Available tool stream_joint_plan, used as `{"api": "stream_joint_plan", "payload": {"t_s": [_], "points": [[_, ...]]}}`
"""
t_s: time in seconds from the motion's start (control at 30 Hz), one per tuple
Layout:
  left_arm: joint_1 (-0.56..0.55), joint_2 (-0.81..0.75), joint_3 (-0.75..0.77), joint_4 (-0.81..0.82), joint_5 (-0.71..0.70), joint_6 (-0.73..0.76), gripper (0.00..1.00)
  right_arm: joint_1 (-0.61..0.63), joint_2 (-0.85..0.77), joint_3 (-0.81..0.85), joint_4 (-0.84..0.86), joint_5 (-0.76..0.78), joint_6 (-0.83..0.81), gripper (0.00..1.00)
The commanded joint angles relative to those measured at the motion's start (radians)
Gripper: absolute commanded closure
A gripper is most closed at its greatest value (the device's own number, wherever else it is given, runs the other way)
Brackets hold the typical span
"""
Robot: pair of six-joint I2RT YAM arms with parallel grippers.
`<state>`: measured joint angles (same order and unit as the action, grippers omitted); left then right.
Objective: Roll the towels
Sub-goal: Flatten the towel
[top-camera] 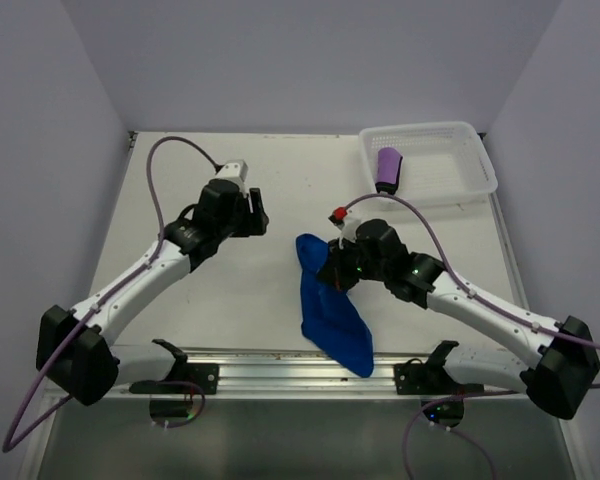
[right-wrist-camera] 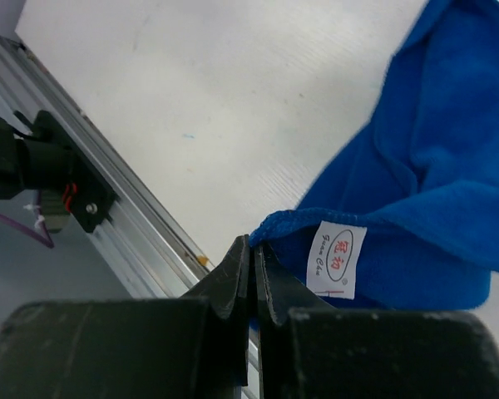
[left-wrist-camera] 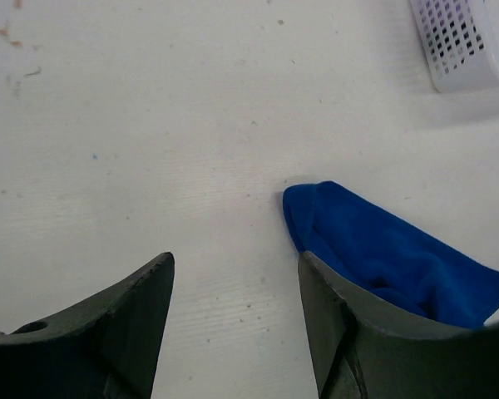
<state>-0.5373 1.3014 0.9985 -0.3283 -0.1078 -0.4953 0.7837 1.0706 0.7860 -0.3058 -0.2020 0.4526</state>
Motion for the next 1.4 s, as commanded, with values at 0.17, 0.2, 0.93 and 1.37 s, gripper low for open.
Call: {"api": "stream_joint_plan", "payload": {"t_s": [0.17, 0.2, 0.93, 1.37], "points": [[0.040, -0.398, 0.006, -0.186, -0.341, -0.049, 0.26, 0.190, 0.408, 0.364, 0.226, 0.119, 0.116, 1.00], [0.040, -0.451, 0.012, -0.211, -0.361, -0.049, 0.25, 0.207, 0.457, 0.405, 0.240, 0.119, 0.130, 1.00], [0.040, -0.498, -0.190, -0.224, -0.309, -0.153, 0.20, 0.207, 0.629, 0.521, 0.040, 0.161, 0.038, 0.50], [0.040, -0.623, -0.181, -0.282, -0.438, -0.155, 0.20, 0.233, 0.909, 0.771, -0.015, 0.049, -0.086, 0.48]]}}
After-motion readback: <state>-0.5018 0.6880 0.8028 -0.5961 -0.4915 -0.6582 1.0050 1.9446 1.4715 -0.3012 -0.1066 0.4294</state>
